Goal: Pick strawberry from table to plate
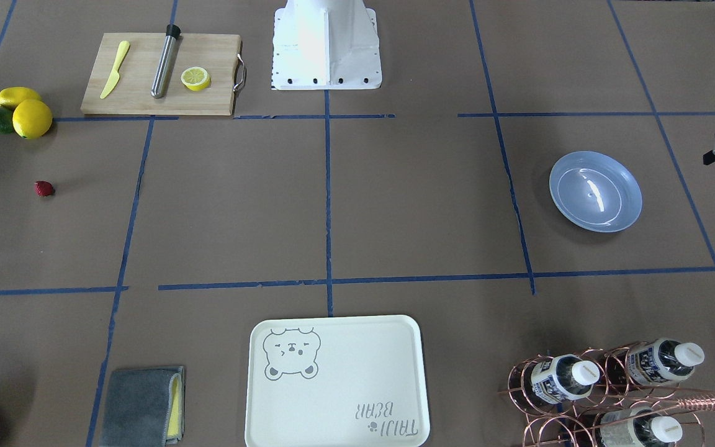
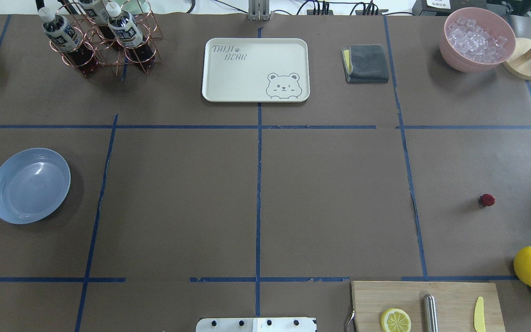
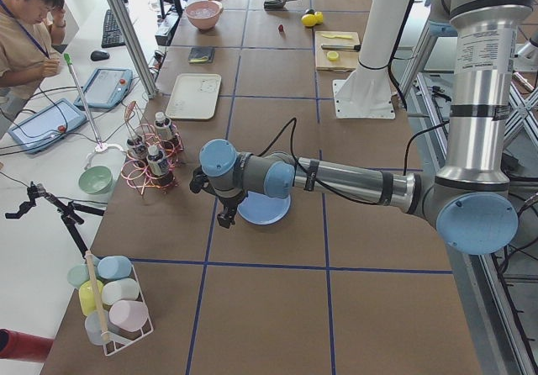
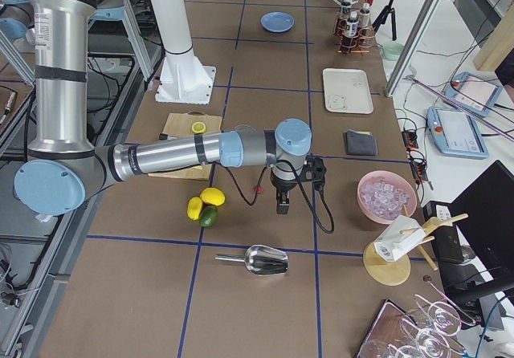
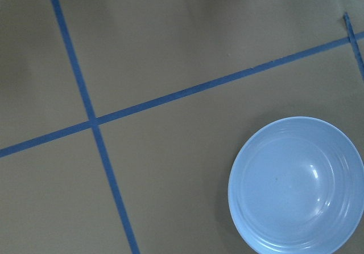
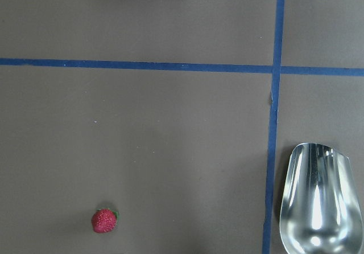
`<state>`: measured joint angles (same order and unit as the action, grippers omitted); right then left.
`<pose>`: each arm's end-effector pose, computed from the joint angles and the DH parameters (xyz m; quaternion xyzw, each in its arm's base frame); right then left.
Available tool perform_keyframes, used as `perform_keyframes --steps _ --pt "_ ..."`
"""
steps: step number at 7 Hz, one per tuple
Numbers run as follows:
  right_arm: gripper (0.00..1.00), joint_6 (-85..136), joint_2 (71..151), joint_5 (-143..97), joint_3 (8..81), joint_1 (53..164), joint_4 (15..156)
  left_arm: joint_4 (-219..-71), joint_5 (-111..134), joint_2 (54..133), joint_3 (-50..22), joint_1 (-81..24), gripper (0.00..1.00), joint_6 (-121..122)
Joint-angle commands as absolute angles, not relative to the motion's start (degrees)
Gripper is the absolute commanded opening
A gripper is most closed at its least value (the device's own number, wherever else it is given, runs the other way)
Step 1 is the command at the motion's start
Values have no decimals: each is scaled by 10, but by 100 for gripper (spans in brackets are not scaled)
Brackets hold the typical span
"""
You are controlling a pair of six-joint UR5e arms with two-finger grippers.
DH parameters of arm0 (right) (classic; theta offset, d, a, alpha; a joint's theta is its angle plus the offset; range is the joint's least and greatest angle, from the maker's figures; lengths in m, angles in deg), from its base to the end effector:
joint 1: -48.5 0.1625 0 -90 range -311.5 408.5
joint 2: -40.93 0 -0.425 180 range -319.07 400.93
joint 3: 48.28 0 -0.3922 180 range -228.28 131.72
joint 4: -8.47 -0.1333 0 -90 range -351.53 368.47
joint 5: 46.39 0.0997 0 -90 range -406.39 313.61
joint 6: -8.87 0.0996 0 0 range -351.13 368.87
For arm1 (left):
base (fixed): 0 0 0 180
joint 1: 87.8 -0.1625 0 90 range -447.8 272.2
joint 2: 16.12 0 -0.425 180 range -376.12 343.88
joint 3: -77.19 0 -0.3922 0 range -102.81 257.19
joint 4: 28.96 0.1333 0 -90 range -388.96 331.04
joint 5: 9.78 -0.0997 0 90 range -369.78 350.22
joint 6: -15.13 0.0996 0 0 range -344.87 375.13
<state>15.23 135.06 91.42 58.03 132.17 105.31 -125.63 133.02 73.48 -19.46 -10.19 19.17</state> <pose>0.0086 -0.4620 0.5610 -0.0024 -0.4070 -0.0186 0.9132 0.0540 -0.4975 0.5812 0.0683 0.4480 0.1767 0.8737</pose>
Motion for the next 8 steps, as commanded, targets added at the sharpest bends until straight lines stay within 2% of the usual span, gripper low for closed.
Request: perform_keyframes --steps 1,3,6,8 --pt "100 152 1351 921 583 1321 1041 -1374 1329 734 -117 -155 100 146" --pt "100 152 1351 922 580 1319 1030 -1453 1297 734 -96 -209 100 -12" --pt "100 147 1351 937 580 1300 1029 -1524 1270 734 -49 -248 98 -24" --pt "100 145 1351 937 582 1294 1029 -1524 1271 734 -42 -255 88 -24"
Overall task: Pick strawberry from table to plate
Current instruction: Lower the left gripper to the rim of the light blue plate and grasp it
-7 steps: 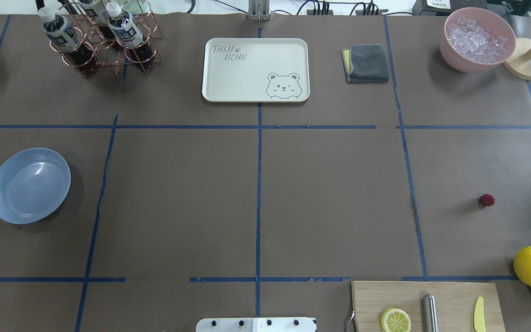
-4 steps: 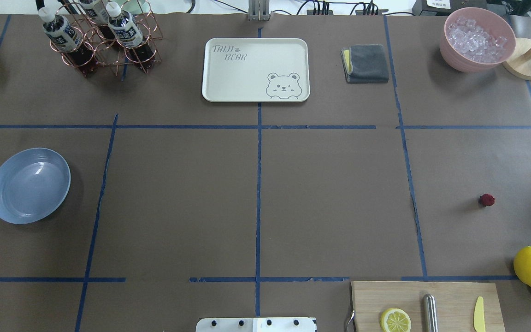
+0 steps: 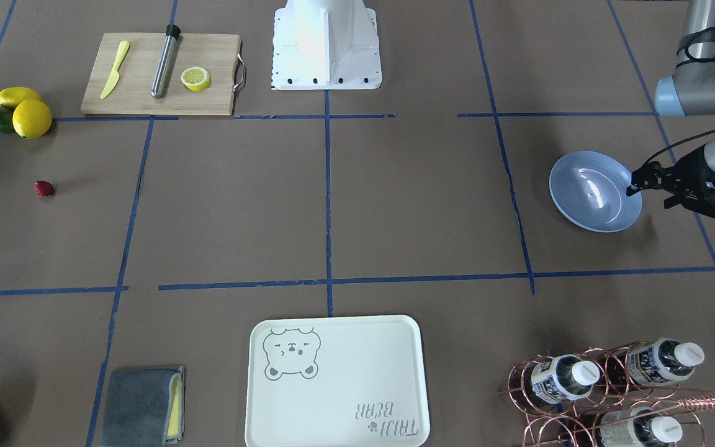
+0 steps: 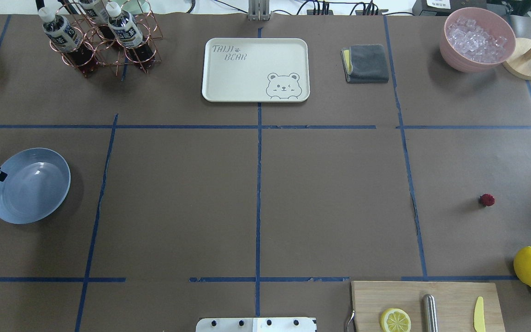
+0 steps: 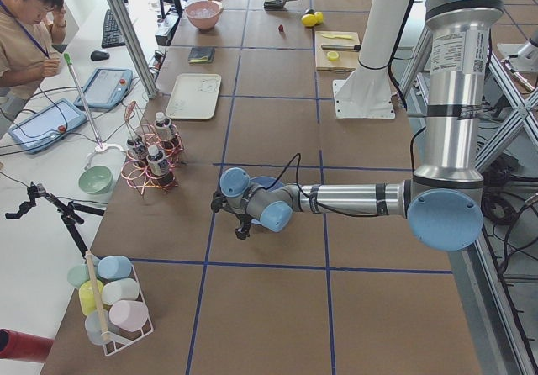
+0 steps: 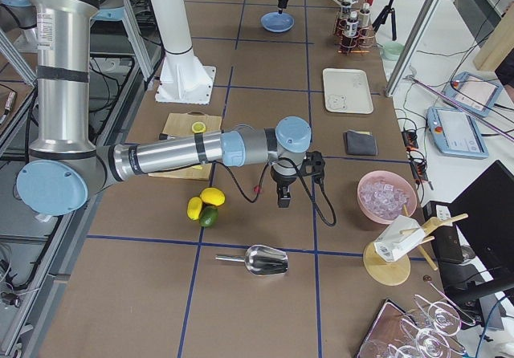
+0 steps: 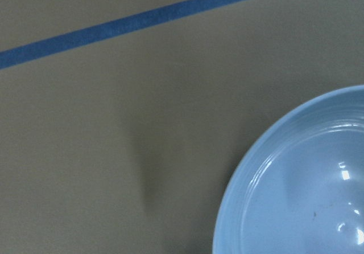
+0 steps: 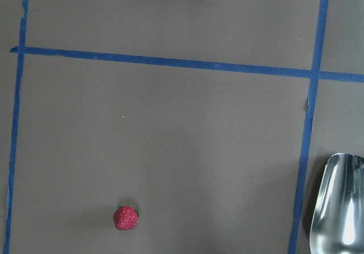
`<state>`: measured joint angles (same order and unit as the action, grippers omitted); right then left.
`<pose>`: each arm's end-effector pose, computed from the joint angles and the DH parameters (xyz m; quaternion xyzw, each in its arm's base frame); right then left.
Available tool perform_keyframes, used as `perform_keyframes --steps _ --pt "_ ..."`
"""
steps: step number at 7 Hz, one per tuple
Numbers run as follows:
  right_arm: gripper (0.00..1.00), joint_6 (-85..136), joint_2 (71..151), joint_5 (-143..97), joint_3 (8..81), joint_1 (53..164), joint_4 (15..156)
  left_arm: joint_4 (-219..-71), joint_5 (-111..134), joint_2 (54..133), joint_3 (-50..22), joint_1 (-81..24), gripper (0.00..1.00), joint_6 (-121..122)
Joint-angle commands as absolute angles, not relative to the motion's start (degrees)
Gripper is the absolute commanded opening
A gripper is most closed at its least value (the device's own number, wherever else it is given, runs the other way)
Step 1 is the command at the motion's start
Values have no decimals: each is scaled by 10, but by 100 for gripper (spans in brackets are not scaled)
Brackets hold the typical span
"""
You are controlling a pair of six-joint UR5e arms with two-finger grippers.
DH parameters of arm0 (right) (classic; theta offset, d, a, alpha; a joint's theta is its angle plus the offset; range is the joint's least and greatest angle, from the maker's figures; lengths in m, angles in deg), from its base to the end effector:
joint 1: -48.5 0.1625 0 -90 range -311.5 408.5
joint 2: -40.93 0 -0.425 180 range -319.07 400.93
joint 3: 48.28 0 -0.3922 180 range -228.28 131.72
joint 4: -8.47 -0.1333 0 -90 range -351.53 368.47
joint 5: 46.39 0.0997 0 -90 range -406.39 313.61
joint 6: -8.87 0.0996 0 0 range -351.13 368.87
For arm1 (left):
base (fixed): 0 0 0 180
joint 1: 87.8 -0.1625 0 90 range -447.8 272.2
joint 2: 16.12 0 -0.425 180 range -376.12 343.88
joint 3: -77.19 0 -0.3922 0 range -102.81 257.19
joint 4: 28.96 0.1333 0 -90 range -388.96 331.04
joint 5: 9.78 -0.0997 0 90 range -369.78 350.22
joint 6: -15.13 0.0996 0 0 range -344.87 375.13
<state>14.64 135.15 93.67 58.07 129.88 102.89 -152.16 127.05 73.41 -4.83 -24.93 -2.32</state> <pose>-0.0126 -0.4629 0.5539 0.0076 -0.4264 -0.0509 0.9030 0.1756 -0.4758 0.6653 0.0347 0.4337 0.1605 0.8859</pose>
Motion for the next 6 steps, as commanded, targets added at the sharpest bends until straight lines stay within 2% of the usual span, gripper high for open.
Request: perform_keyframes --steps 1,3,4,5,6 --pt "100 151 1351 936 582 1293 1029 -1526 1272 734 -42 -255 83 -24" --pt "100 152 1351 934 582 1288 1029 -1526 1275 734 -43 -263 58 -24" --pt "100 153 1351 934 581 1287 1029 -1526 1276 734 -43 -264 32 -24" --pt "100 154 1351 934 580 1287 1029 -1526 1277 734 -45 -264 0 -24" --pt "100 155 1351 934 579 1287 1029 -1527 1277 734 -46 -264 0 -23"
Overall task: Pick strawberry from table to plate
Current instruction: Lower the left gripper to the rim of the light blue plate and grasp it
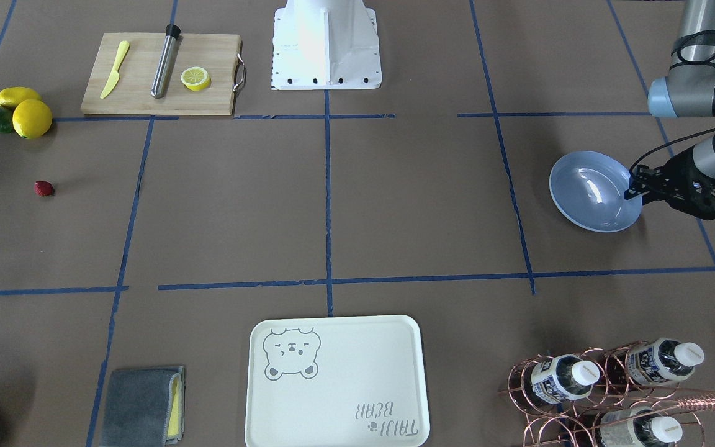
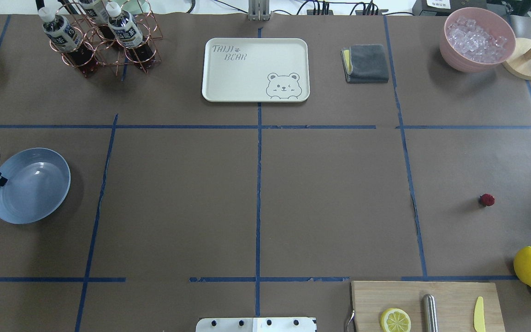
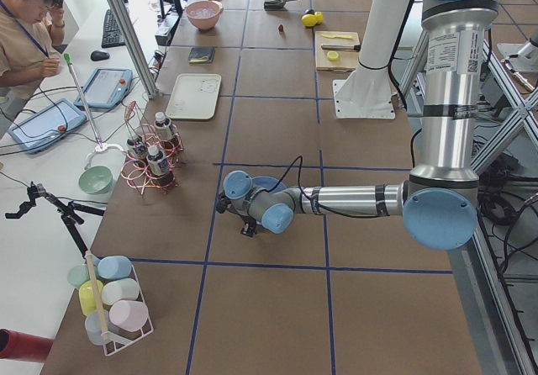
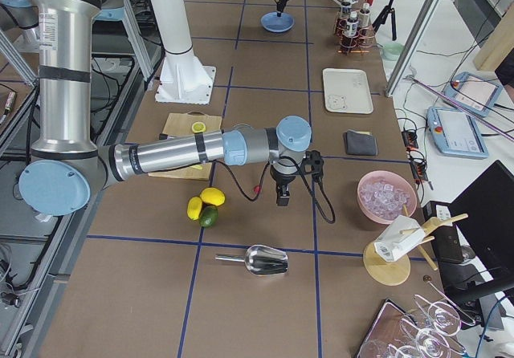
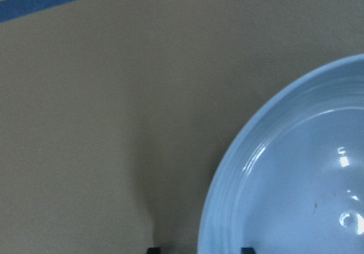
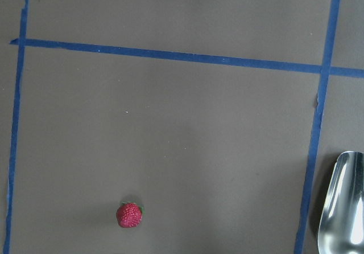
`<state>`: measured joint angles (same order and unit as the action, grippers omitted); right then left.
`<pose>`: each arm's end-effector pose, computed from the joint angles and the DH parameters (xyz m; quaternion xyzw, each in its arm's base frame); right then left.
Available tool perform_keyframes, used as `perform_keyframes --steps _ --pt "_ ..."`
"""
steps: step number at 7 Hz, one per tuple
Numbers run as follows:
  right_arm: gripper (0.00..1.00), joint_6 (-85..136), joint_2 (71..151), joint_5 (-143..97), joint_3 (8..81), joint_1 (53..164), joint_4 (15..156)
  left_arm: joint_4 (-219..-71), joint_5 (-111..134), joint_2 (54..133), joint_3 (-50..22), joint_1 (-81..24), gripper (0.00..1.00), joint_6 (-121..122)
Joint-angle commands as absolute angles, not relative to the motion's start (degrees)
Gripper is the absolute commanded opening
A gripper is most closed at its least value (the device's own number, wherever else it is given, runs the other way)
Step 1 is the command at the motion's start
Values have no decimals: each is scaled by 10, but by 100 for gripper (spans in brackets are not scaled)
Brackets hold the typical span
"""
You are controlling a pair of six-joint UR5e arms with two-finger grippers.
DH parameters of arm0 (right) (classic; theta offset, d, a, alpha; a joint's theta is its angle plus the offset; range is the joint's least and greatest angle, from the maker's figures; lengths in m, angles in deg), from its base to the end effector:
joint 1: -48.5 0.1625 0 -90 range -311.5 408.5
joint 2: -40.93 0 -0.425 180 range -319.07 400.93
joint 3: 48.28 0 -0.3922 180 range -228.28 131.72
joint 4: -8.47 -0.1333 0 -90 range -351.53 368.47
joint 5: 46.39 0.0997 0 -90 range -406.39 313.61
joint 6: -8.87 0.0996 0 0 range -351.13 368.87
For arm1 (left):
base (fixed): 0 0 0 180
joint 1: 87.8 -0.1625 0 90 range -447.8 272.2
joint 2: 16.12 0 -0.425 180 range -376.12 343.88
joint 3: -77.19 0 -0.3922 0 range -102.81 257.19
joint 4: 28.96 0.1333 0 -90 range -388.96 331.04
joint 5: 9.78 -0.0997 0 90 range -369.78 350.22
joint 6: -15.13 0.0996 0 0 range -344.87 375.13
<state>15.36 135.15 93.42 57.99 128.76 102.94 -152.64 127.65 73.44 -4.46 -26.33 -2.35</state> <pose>-0.0214 -0.4626 0.5550 0.0000 -0.4244 -0.0535 0.9039 0.1876 -0.4707 0.6666 0.0281 0.4386 0.1723 0.8815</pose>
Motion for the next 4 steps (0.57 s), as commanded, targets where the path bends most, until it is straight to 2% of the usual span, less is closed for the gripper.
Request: perform_keyframes --steps 1,2,4 --pt "100 156 1351 935 579 1287 1029 -1531 1308 734 -56 -264 0 -26" --pt "100 156 1351 937 580 1287 1029 -1532 1358 731 -83 -258 0 -31" --pt "100 159 1351 939 582 1287 1030 -1541 1431 731 -178 -261 0 -199"
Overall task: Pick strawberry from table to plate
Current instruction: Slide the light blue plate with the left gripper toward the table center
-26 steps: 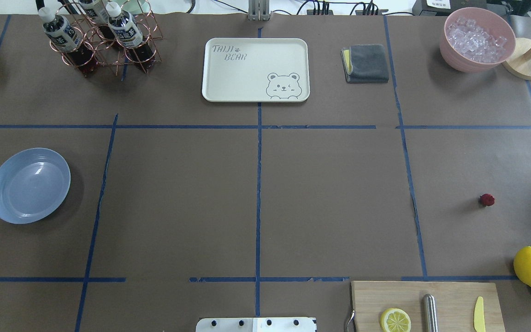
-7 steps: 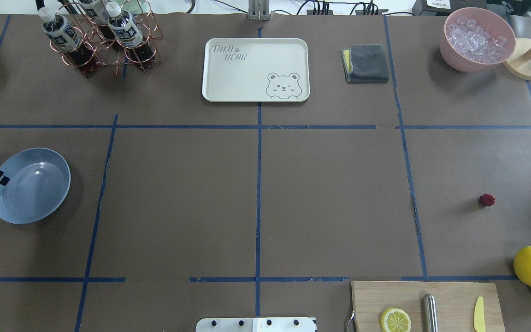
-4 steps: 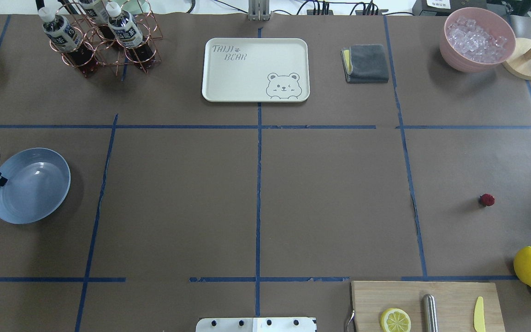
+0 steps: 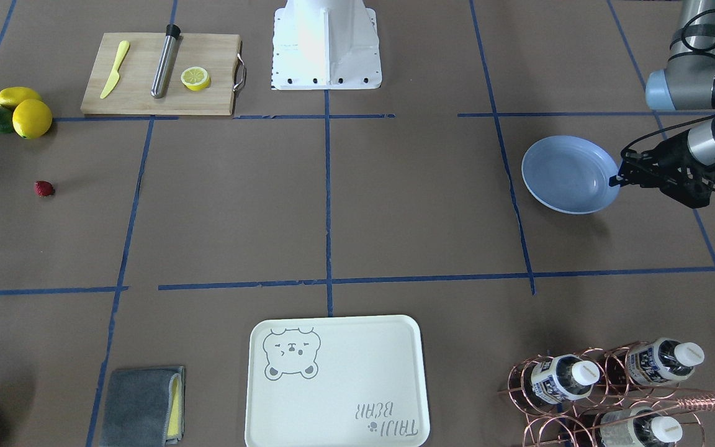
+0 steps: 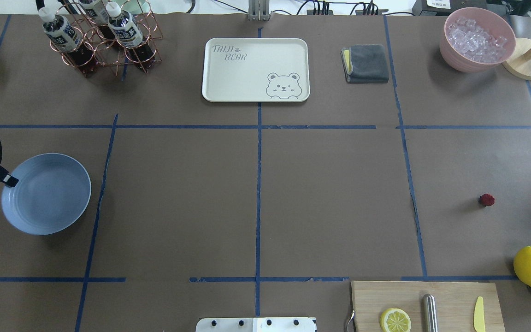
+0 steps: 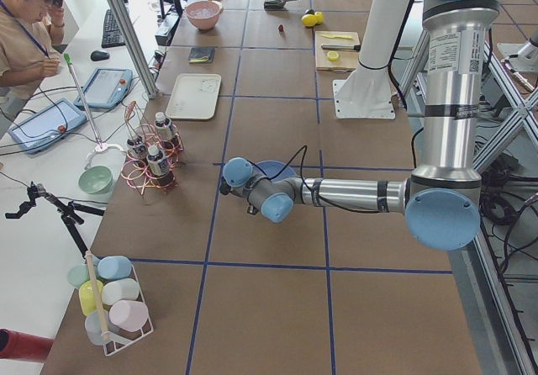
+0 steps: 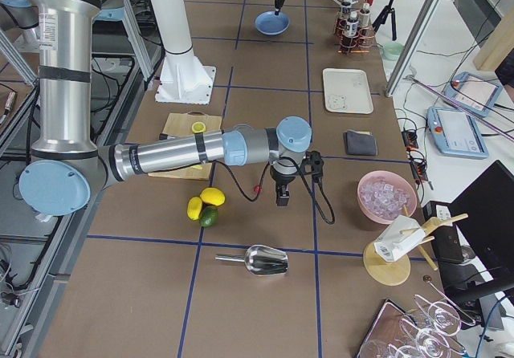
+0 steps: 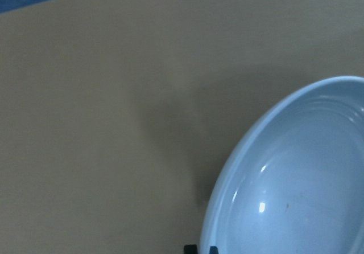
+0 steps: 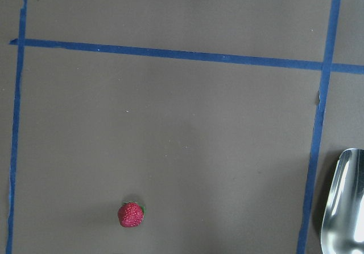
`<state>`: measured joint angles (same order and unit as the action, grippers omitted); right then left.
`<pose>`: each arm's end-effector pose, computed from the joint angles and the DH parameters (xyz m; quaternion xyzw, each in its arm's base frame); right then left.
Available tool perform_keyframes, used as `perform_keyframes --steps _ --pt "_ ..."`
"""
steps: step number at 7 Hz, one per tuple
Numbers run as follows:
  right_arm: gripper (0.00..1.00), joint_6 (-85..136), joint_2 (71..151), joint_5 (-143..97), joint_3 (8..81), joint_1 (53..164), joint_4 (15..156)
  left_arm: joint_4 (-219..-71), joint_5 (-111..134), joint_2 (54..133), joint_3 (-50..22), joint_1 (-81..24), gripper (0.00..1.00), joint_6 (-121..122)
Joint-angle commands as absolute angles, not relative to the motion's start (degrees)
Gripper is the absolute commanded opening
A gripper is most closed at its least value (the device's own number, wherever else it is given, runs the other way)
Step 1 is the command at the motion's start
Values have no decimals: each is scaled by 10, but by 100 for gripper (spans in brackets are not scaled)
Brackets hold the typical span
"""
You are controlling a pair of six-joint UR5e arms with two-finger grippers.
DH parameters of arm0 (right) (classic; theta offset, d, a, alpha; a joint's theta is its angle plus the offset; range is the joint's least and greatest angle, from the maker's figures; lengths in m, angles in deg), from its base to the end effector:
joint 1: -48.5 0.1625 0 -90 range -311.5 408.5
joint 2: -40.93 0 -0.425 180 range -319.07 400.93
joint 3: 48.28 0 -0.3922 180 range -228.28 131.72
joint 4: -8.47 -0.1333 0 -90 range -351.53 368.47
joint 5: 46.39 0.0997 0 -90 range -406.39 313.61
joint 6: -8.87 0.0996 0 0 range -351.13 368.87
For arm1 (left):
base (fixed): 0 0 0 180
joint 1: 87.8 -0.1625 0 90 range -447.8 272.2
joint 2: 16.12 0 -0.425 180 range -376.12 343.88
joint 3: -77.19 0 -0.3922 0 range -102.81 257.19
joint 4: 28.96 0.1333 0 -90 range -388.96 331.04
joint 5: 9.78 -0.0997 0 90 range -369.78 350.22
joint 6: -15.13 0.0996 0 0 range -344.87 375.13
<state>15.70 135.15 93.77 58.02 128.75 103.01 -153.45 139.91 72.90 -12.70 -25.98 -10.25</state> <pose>-0.0218 -0.4624 0.5544 -0.0021 -0.4271 -0.0509 0.9028 0.1924 -0.4593 0.5820 0.0077 0.5378 0.1633 0.8270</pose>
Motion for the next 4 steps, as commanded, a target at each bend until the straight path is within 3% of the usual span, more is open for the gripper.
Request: perform_keyframes --steps 1,2,4 --pt "100 159 1352 945 582 1287 1030 -1585 1431 740 -198 -263 0 -313" --pt "100 158 1352 945 581 1287 1030 -1674 1426 753 -192 -297 0 -442" --pt "100 157 1352 955 581 1287 1030 -1728 1306 866 -185 -419 0 -698"
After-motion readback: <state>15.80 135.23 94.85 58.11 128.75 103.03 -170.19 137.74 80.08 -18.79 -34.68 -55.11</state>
